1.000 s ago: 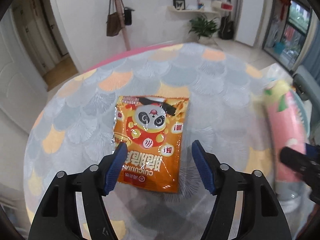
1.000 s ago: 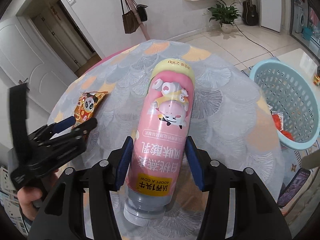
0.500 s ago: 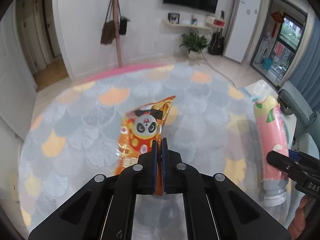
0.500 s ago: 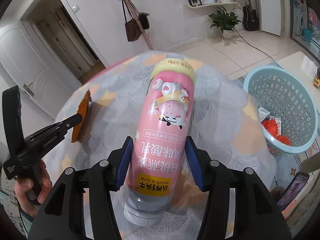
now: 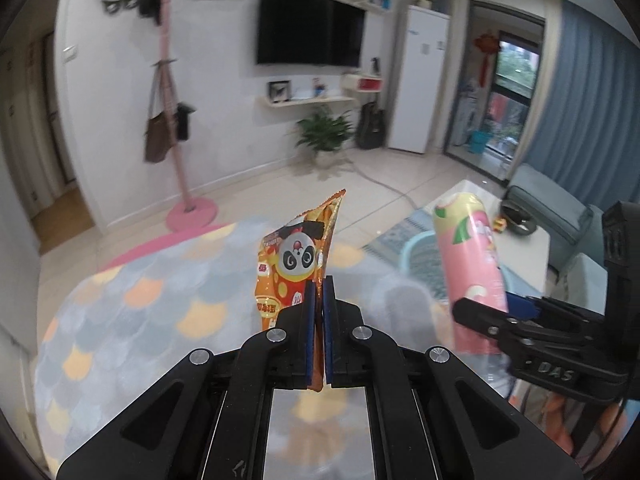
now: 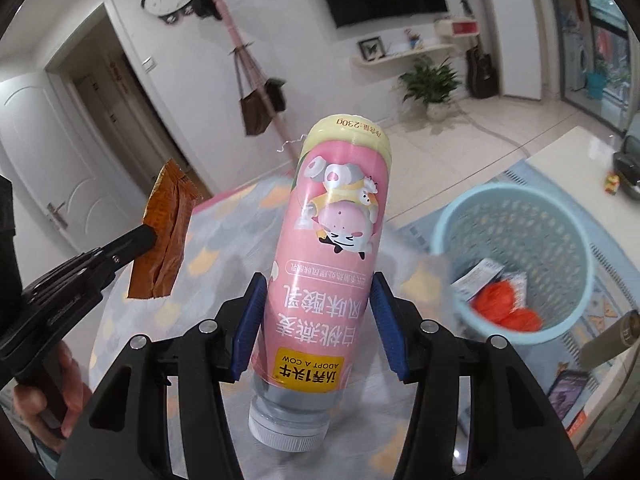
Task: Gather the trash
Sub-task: 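Carry the bottle and snack bag over the basket and open both tools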
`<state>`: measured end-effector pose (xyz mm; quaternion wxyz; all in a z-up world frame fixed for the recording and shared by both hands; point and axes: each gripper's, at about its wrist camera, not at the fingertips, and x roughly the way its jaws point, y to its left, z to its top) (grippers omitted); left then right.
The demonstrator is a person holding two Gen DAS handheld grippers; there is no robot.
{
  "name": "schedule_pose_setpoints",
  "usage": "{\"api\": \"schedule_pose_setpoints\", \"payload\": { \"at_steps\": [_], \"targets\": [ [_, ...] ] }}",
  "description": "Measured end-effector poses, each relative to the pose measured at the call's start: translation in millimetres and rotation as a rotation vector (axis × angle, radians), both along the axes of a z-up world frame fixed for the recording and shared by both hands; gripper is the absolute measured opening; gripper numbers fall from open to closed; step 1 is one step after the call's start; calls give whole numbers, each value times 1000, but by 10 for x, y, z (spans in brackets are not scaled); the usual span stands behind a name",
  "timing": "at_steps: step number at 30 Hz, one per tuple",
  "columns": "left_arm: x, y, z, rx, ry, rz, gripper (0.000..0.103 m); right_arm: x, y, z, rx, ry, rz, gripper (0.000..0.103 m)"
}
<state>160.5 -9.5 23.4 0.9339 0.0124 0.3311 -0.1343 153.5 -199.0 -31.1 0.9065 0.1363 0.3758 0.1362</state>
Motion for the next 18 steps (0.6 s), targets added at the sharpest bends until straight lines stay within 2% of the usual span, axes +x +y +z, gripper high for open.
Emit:
{"api": "schedule_pose_setpoints", "payload": {
  "at_steps": [5, 9, 15, 18],
  "targets": [
    [178, -500, 18, 17, -8, -83, 2, 76, -410, 98, -29, -40, -89, 48],
    [336, -847, -33, 23, -7, -139, 2, 170, -744, 67, -26, -42, -151, 47],
    [637, -1328, -222, -3, 30, -217, 2, 370, -1268, -178, -37, 4, -261, 46],
    [781, -1506, -362, -13, 57, -246, 2, 494, -1534, -411, -32, 54, -314, 46]
  ]
}}
